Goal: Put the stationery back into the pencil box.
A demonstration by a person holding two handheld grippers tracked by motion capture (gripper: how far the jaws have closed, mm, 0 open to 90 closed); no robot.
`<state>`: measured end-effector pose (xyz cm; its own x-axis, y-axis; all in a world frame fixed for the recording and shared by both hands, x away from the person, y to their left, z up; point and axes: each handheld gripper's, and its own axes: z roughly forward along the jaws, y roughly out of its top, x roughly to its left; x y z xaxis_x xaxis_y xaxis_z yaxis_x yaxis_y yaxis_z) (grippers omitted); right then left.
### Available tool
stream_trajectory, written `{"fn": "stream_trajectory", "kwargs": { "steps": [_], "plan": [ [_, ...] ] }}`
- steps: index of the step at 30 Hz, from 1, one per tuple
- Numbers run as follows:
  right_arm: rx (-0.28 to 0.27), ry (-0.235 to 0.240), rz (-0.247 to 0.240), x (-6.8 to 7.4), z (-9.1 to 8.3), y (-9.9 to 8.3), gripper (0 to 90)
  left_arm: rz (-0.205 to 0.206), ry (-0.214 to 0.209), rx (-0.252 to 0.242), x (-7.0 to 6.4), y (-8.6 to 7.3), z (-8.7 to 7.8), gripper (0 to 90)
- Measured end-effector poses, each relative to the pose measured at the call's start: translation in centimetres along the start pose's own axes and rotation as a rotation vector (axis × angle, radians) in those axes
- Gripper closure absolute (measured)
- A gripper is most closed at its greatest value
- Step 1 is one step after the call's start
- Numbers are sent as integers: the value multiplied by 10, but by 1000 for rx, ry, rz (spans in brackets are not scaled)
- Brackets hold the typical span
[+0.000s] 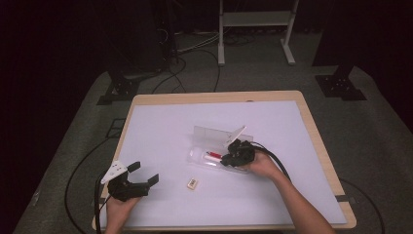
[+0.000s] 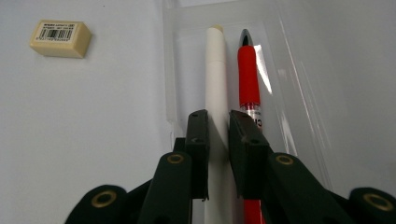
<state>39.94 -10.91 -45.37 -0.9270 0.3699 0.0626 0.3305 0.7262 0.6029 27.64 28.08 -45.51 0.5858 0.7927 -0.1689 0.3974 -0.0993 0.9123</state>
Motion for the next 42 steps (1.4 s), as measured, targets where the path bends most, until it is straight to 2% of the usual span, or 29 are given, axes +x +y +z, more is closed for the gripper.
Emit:
{"fn": "stream_trajectory", "kwargs": {
  "steps": [14,27,42],
  "plan": [
    [-19,-3,2,0,-3,0,742,-1,-1,0,0,0,0,26],
    [-74,-29,10,2,-24,0,693,0,-1,0,-1,0,1,26],
    [-124,-16,7,12,-38,0,644,-1,-1,2,-2,0,2,26]
  ]
}}
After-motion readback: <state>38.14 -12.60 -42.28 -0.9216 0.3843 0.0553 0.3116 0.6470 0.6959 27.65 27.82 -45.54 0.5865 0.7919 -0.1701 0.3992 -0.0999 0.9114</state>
